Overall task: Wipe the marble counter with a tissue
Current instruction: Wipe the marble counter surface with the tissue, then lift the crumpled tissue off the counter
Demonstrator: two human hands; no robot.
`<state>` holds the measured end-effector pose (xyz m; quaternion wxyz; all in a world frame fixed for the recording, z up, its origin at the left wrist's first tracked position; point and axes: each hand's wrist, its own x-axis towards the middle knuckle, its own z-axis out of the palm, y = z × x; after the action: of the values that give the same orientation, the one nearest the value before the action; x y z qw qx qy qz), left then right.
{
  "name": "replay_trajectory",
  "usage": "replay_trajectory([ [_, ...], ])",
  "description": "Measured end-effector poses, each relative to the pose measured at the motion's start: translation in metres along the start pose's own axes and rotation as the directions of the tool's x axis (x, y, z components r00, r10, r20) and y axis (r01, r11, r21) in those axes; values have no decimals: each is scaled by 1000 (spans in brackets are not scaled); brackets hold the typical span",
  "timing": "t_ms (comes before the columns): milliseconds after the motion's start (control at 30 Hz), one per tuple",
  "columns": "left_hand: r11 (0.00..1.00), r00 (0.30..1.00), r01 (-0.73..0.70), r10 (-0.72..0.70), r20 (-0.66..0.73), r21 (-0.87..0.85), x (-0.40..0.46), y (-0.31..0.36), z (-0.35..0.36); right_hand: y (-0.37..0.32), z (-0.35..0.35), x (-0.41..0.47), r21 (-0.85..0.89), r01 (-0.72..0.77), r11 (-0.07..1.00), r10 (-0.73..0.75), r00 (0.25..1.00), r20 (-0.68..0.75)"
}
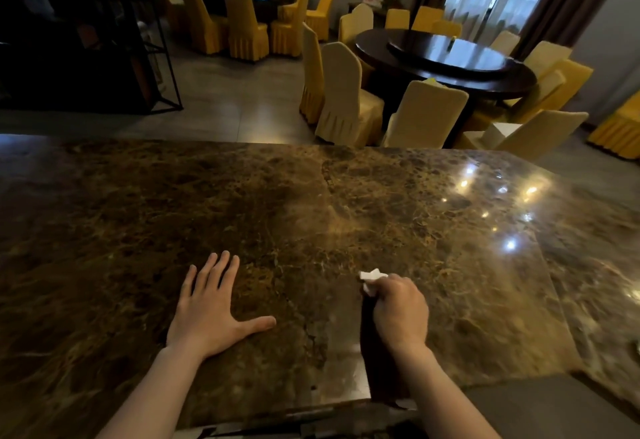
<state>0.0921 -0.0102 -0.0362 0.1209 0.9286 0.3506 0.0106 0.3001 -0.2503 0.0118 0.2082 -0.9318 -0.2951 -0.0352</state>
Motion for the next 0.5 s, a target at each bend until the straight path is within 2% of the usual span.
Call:
replay_trajectory([
  [67,1000,1000,-4,4,3,9,0,1,0,-7,2,-11,-19,98,995,-97,995,27],
  [133,1000,1000,-12,12,2,12,0,0,-1,-12,6,-29,83,241,967,-249,963,105],
  [167,1000,1000,-12,12,1,12,1,0,-1,-13,5,-36,204,224,953,-255,957,140],
  [200,1000,1000,-11,11,2,13,2,0,-1,-13,-1,-42,373,107,922,-189,963,193],
  [233,1000,1000,-11,11,4,17,3,-1,-2,-13,-8,-44,563,-95,821,-79,958,276],
  [267,1000,1000,-15,15,10,26,2,1,-1,-10,-17,-48,708,-295,642,12,927,375],
  [300,999,1000,-14,14,8,33,3,0,-1,-8,-25,-51,794,-429,430,40,888,458],
  [333,999,1000,-13,13,6,35,4,-1,-1,-5,-34,-55,835,-496,239,14,861,508],
  [367,999,1000,-13,13,6,31,4,-2,-2,-3,-43,-60,848,-519,107,-40,850,526],
  [433,1000,1000,-16,16,-3,14,3,-4,-3,0,-59,-73,840,-543,-20,-111,836,537],
  [500,1000,1000,-13,13,-8,6,3,-2,-4,5,-70,-86,820,-568,-79,-93,823,561],
])
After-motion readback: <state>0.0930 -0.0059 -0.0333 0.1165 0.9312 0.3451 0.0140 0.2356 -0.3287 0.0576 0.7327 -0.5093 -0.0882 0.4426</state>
